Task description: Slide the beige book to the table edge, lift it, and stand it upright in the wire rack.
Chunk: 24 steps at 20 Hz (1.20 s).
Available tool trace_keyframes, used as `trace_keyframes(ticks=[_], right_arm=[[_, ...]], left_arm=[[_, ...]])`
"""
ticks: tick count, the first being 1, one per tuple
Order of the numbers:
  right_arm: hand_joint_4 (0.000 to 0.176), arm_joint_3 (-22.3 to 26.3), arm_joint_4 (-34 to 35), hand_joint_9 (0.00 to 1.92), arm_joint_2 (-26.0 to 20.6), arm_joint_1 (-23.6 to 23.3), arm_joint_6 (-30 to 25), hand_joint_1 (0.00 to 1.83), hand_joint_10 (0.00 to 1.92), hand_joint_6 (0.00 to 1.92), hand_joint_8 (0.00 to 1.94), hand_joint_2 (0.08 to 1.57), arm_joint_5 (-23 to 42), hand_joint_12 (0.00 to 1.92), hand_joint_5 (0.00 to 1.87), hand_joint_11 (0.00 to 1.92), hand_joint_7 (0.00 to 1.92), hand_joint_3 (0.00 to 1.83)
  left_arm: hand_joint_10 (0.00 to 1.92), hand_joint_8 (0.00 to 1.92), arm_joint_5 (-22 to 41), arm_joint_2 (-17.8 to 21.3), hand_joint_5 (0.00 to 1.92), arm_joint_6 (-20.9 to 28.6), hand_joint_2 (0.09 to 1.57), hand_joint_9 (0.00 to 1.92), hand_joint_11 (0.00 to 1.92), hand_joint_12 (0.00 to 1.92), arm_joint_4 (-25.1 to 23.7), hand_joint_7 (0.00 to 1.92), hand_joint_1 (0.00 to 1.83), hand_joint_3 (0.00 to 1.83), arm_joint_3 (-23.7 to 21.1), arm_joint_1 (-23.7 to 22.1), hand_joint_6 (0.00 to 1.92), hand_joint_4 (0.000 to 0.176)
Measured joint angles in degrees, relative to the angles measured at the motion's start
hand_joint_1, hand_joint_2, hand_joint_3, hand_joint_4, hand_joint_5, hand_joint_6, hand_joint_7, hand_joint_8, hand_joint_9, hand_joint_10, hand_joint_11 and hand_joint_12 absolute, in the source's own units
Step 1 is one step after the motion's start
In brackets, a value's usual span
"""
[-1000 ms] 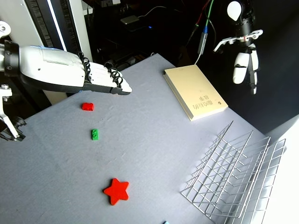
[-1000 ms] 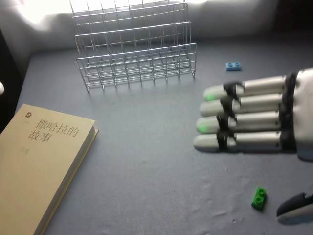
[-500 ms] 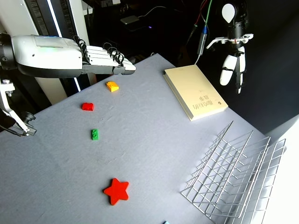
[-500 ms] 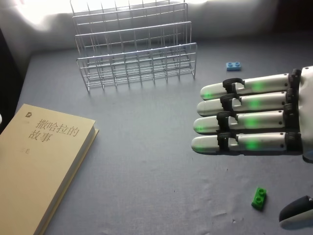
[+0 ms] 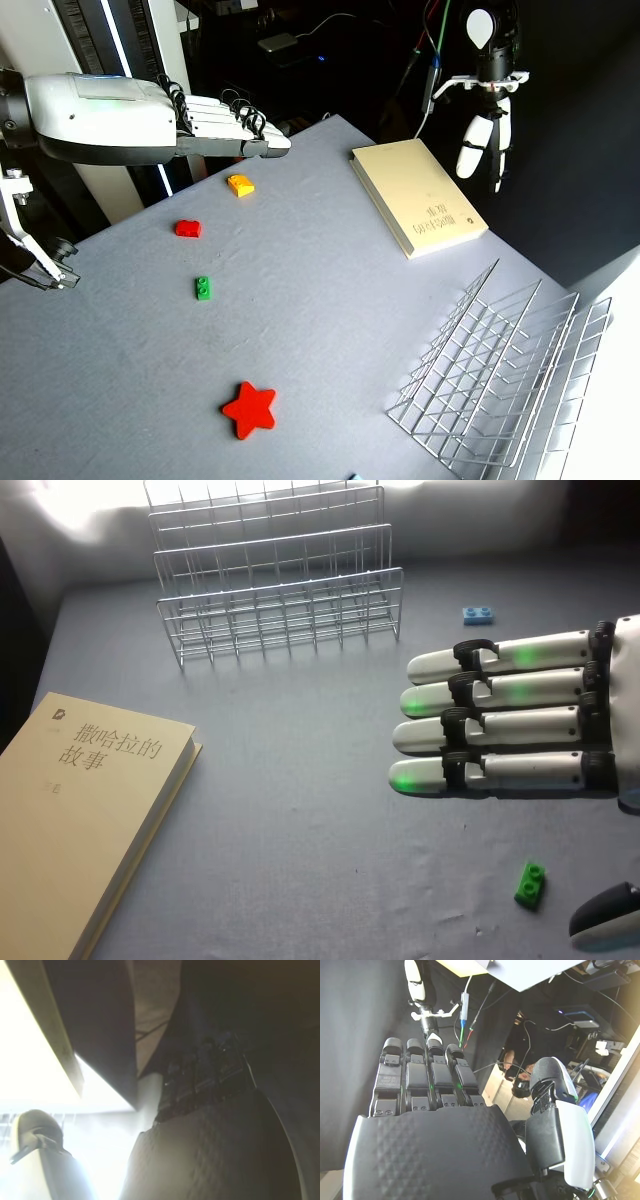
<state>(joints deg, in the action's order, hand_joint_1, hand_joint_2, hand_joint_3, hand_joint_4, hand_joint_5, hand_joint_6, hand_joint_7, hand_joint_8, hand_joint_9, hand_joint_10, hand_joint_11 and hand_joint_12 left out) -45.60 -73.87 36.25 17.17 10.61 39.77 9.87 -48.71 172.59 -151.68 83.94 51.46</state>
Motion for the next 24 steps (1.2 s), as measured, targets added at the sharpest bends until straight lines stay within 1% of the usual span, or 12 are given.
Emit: trace_keyframes(ticks=[2,6,10,14,17,19,22,24], right_arm=[[0.0,0.1,0.0,0.0,0.0,0.3,0.0,0.0,0.0,0.0,0.0,1.15,0.0,0.0,0.0,0.0,0.0,0.0],[0.0,0.1,0.3,0.0,0.0,0.3,0.1,0.0,0.0,0.0,0.0,1.15,0.0,0.0,0.0,0.0,0.0,0.0],[0.0,0.1,0.3,0.0,0.0,0.3,0.1,0.0,0.0,0.0,0.0,1.15,-0.1,0.0,0.0,0.0,0.0,0.0],[0.0,0.2,0.3,0.0,0.0,0.3,0.1,0.0,0.0,0.0,0.0,1.15,-0.1,0.0,0.0,0.0,0.0,0.0],[0.0,0.2,0.3,0.0,0.0,0.3,0.1,0.0,0.0,0.0,0.0,1.16,-0.1,0.0,0.0,0.0,0.0,0.0],[0.0,0.2,0.4,0.0,0.0,0.6,0.2,0.0,0.0,0.0,0.0,1.15,-0.1,0.0,0.0,0.0,0.0,0.0],[0.0,0.2,0.0,0.0,0.0,0.8,0.4,0.0,0.0,0.0,0.0,1.15,-0.2,0.0,0.0,0.0,0.0,0.0],[0.0,0.3,0.3,0.0,-0.1,0.8,0.9,0.0,0.0,0.0,0.0,1.16,-0.2,0.0,0.0,0.0,0.0,0.0]], left_arm=[[0.0,0.0,-1.4,0.4,0.0,0.0,0.79,0.0,0.01,0.01,2.6,0.0,0.42,0.01,-1.0,1.0,0.0,0.0],[0.0,0.0,-3.4,0.5,0.0,0.0,0.8,0.0,0.0,0.0,5.2,0.0,0.41,0.01,-2.3,1.9,0.0,0.0],[0.0,0.0,-5.6,1.4,0.0,0.0,0.8,0.0,0.0,0.0,5.8,0.0,0.4,0.01,-4.7,3.7,0.0,0.0],[0.0,0.0,-6.3,2.6,0.0,0.0,0.79,0.0,0.03,0.01,6.7,0.0,0.45,0.0,-6.8,4.5,0.0,0.0],[0.0,0.0,-6.4,2.7,0.0,0.0,0.79,0.0,0.02,0.01,7.0,0.0,0.46,0.0,-7.4,4.5,0.0,0.0],[0.0,0.0,-6.3,2.7,0.0,0.0,0.79,0.0,0.02,0.01,7.2,0.0,0.41,0.0,-7.7,4.7,0.0,0.0],[0.0,0.0,-6.8,2.8,0.0,0.0,0.78,0.0,0.0,0.0,7.6,0.0,0.46,0.0,-8.4,6.2,0.0,0.0],[0.0,0.0,-6.9,2.8,0.0,0.0,0.78,0.0,0.02,0.01,8.2,0.0,0.43,0.0,-9.2,6.8,0.0,0.0]])
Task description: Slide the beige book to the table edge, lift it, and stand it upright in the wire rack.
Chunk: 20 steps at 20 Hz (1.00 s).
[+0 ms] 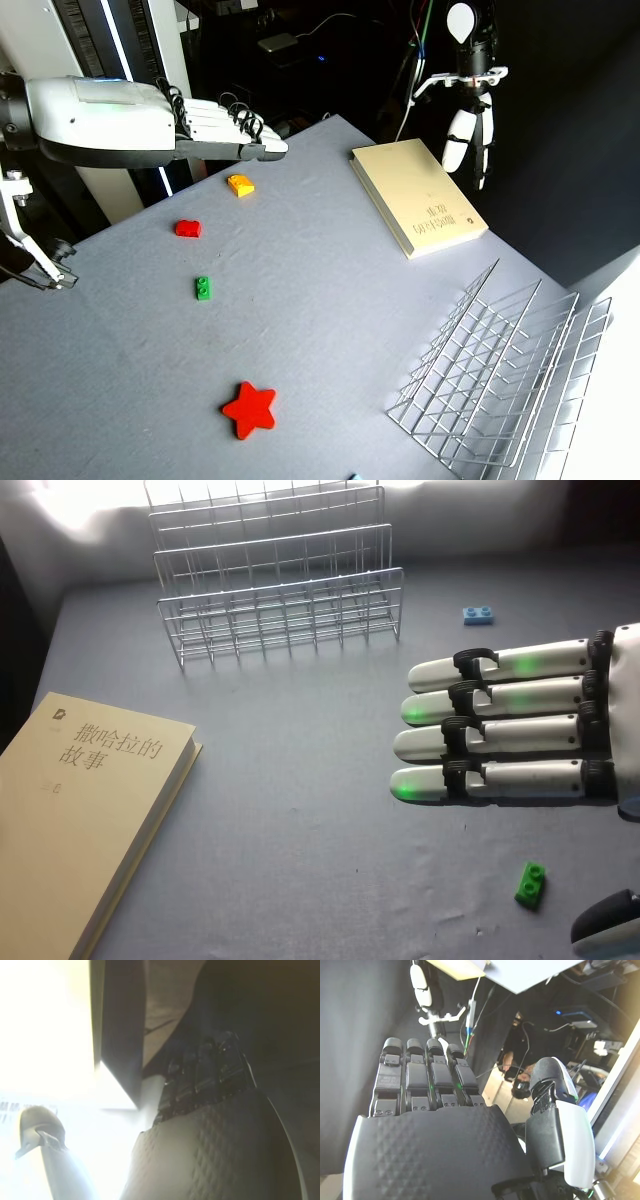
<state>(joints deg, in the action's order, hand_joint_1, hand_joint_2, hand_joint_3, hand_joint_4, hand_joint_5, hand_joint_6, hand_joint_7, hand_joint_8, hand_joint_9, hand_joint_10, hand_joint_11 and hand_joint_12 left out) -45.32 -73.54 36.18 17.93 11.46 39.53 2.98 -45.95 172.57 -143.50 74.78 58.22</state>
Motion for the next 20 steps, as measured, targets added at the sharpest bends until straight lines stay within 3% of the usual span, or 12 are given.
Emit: trace_keyframes(ticks=[11,13,14,18,20], right_arm=[[0.0,0.2,0.0,0.0,0.0,0.2,0.5,0.0,0.0,0.0,0.0,1.16,0.0,0.0,0.0,0.0,0.0,0.0],[0.0,0.2,0.0,0.0,0.0,0.2,0.5,0.0,0.0,0.0,0.0,1.16,0.0,0.0,0.0,0.0,0.0,0.0],[0.0,0.2,0.0,0.0,0.0,0.2,0.5,0.0,0.0,0.0,0.0,1.16,0.0,0.0,0.0,0.0,0.0,0.0],[0.0,0.2,-0.1,0.0,0.0,0.6,0.8,0.0,0.0,0.0,0.0,1.16,0.0,0.0,0.0,0.0,0.0,0.0],[0.0,0.2,-0.3,0.0,0.0,0.6,0.9,0.0,0.0,0.0,0.0,1.16,0.0,0.0,0.0,0.0,0.0,0.0]], left_arm=[[0.0,0.0,-0.7,0.0,0.0,0.0,0.8,0.0,0.03,0.02,0.3,0.0,0.44,0.01,-1.2,0.6,0.0,0.0],[0.0,0.0,-0.8,-0.2,0.0,0.0,0.84,0.01,0.04,0.03,0.3,0.0,0.52,0.02,-1.2,0.6,0.0,0.0],[0.0,0.03,-0.7,-0.3,0.02,0.0,0.88,0.07,0.01,0.29,0.4,0.04,0.57,0.0,-1.2,0.6,0.01,0.0],[0.02,0.01,-1.6,-1.2,0.2,0.0,0.94,0.33,0.0,0.78,0.9,0.3,0.77,0.0,-1.1,0.5,0.01,0.0],[0.02,0.01,-1.9,-1.6,0.3,0.0,0.99,0.45,0.0,0.91,1.1,0.43,0.81,0.0,-0.6,0.3,0.01,0.0]])
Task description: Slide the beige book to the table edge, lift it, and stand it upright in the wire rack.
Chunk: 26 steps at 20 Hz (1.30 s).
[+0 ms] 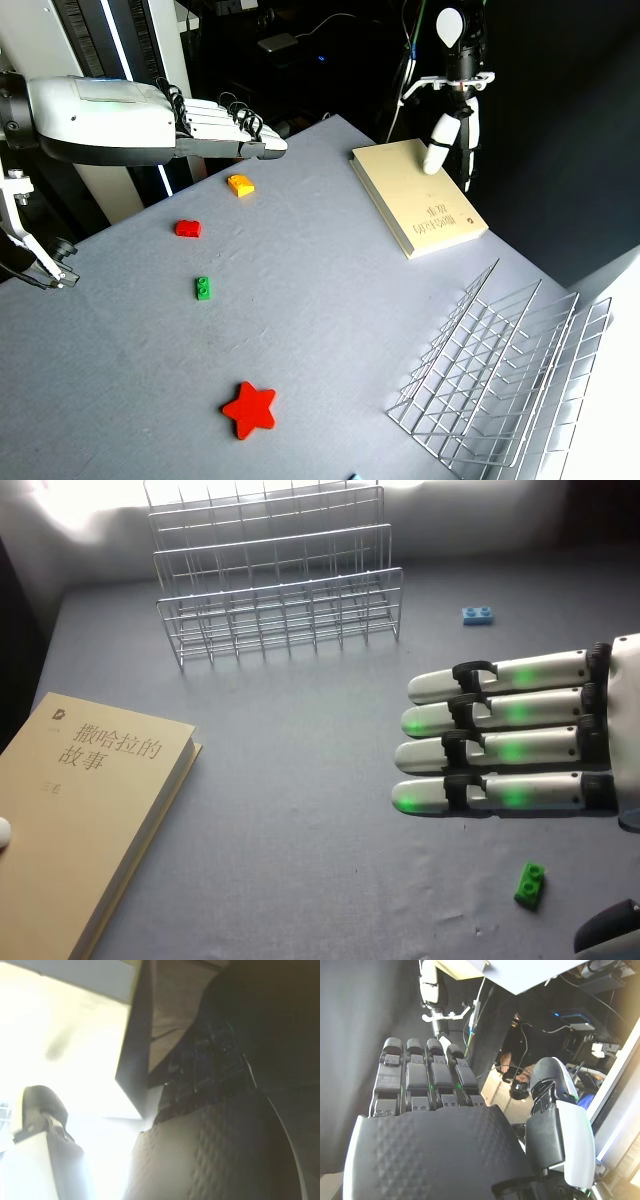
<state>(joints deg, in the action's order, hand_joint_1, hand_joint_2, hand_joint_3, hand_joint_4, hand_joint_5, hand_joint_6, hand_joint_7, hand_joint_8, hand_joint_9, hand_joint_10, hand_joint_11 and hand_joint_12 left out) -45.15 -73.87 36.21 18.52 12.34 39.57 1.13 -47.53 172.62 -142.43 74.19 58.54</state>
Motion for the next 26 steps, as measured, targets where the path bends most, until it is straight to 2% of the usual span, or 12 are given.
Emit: trace_keyframes(ticks=[4,12,13,14,15,16,17,21,22,23,24,26], right_arm=[[0.0,0.0,0.0,0.0,0.1,0.0,0.2,0.0,0.0,0.0,0.0,1.16,0.0,0.0,0.0,0.0,0.0,0.0],[0.0,0.0,-0.5,0.0,0.1,0.2,0.6,0.0,0.0,0.0,0.0,1.16,0.0,0.0,0.0,0.0,0.0,0.0],[0.0,0.0,-0.4,0.0,0.1,0.2,0.6,0.0,0.0,0.0,0.0,1.16,0.0,0.0,0.0,0.0,0.0,0.0],[0.0,0.0,-0.4,0.0,0.1,0.2,0.6,0.0,0.0,0.0,0.0,1.16,0.0,0.0,0.0,0.0,0.0,0.0],[0.0,0.0,-0.4,0.0,0.1,0.2,0.7,0.0,0.0,0.0,0.0,1.16,0.0,0.0,0.0,0.0,0.0,0.0],[0.0,0.0,-0.5,0.0,0.1,0.2,0.7,0.0,0.0,0.0,0.0,1.16,0.0,0.0,0.0,0.0,0.0,0.0],[0.0,0.0,-0.4,0.0,0.1,0.2,0.7,0.0,0.0,0.0,0.0,1.16,0.0,0.0,0.0,0.0,0.0,0.0],[0.0,0.1,-0.4,0.0,0.1,0.2,0.8,0.0,0.0,0.0,0.0,1.17,0.1,0.0,0.0,0.0,0.0,0.0],[0.0,0.1,-0.5,0.0,0.1,0.2,0.8,0.0,0.0,0.0,0.0,1.16,0.0,0.0,0.0,0.0,0.0,0.0],[0.0,0.1,-0.5,0.0,0.1,0.2,0.9,0.0,0.0,0.0,0.0,1.16,0.0,0.0,0.0,0.0,0.0,0.0],[0.0,0.1,-0.5,0.0,0.1,0.2,0.9,0.0,0.0,0.0,0.0,1.16,0.0,0.0,0.0,0.0,0.0,0.0],[0.0,0.1,-0.5,0.0,0.1,0.2,0.9,0.0,0.0,0.0,0.0,1.17,0.0,0.0,0.0,0.0,0.0,0.0]], left_arm=[[0.03,0.02,-0.6,-0.2,0.4,0.0,1.02,0.54,0.05,0.98,0.0,0.54,0.82,0.01,0.2,-0.7,0.03,0.0],[0.11,0.07,-0.9,-0.5,0.64,0.3,1.05,0.76,0.24,1.11,0.6,0.77,1.0,0.01,0.8,-1.3,0.09,0.0],[0.14,0.08,-0.6,-0.5,0.71,0.3,1.07,0.8,0.31,1.1,0.6,0.83,1.03,0.0,1.0,-1.8,0.1,0.0],[0.3,0.11,-0.7,-0.6,0.81,0.3,1.11,0.83,0.38,1.14,0.7,0.91,1.06,0.0,1.2,-1.9,0.1,0.0],[0.45,0.14,-0.4,-0.7,0.84,0.3,1.16,0.85,0.47,1.17,0.9,0.98,1.11,0.0,1.6,-2.5,0.96,0.0],[0.56,0.97,-0.5,-0.9,0.79,0.3,1.18,0.85,0.5,1.22,0.9,0.93,1.18,0.0,2.2,-2.8,1.16,0.0],[0.77,1.2,-0.3,-0.9,0.8,0.3,1.18,0.81,0.51,1.29,0.9,0.9,1.19,0.0,2.4,-3.3,1.15,0.0],[1.21,1.37,0.1,-0.9,0.89,1.1,1.18,0.81,0.69,1.4,2.1,0.87,1.22,0.0,3.2,-4.6,0.97,0.0],[1.51,1.38,0.1,-0.9,0.81,1.0,1.21,0.73,0.65,1.44,2.1,0.79,1.32,0.0,3.4,-4.9,1.03,0.0],[1.58,1.41,0.3,-0.9,0.77,1.1,1.22,0.71,0.65,1.44,2.2,0.76,1.34,0.0,3.5,-5.1,1.08,0.0],[1.41,1.46,0.5,-0.9,0.81,1.2,1.21,0.71,0.66,1.42,2.5,0.8,1.23,0.0,3.6,-5.6,1.06,0.0],[1.31,1.48,0.5,-0.9,0.81,0.9,1.21,0.74,0.69,1.36,2.3,0.81,1.2,0.0,4.0,-7.0,1.09,0.0]])
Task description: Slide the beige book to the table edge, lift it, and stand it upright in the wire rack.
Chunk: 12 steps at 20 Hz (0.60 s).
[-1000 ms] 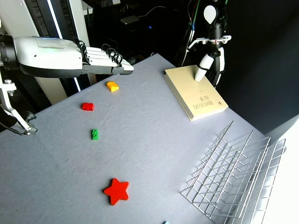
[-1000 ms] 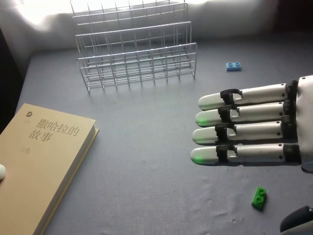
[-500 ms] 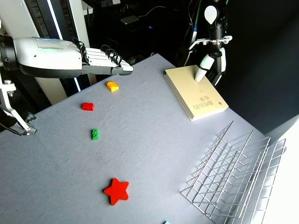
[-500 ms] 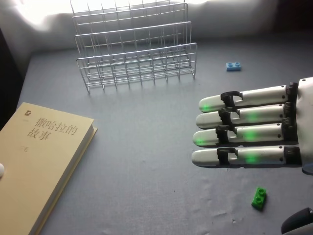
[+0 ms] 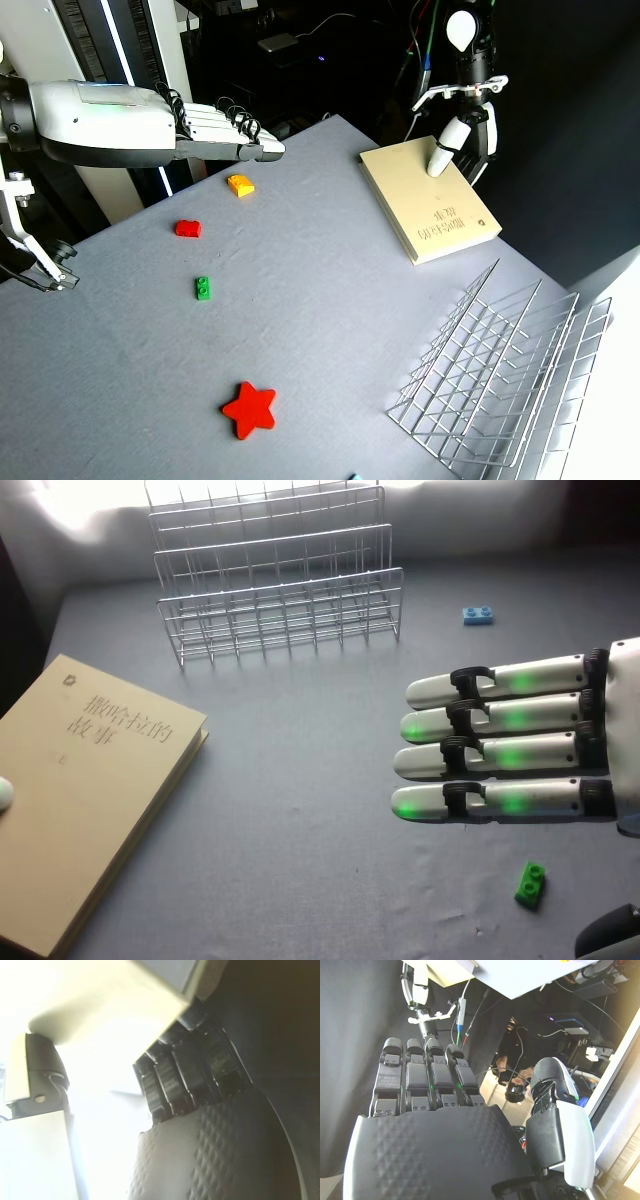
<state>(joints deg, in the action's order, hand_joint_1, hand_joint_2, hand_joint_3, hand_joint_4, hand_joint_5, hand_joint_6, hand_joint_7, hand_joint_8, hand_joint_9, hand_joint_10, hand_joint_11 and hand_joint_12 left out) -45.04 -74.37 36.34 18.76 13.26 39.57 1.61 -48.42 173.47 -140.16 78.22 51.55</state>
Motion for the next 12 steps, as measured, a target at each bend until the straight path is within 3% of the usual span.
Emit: trace_keyframes(ticks=[5,12], right_arm=[[0.0,0.1,0.0,0.0,0.0,0.1,0.2,0.0,0.0,0.0,0.0,1.16,0.0,0.0,0.0,0.0,0.0,0.0],[0.0,0.1,-0.2,0.0,0.0,0.4,0.3,0.0,0.0,0.0,0.0,1.16,0.0,0.0,0.0,0.0,0.0,0.0]], left_arm=[[1.29,1.59,0.6,0.0,0.71,-0.5,1.27,0.65,0.61,1.39,-0.2,0.7,1.15,0.0,0.7,-4.2,1.27,0.0],[1.28,1.57,1.7,1.3,0.71,-0.9,1.27,0.64,0.59,1.4,-0.6,0.7,1.14,0.0,1.0,-9.5,1.3,0.0]])
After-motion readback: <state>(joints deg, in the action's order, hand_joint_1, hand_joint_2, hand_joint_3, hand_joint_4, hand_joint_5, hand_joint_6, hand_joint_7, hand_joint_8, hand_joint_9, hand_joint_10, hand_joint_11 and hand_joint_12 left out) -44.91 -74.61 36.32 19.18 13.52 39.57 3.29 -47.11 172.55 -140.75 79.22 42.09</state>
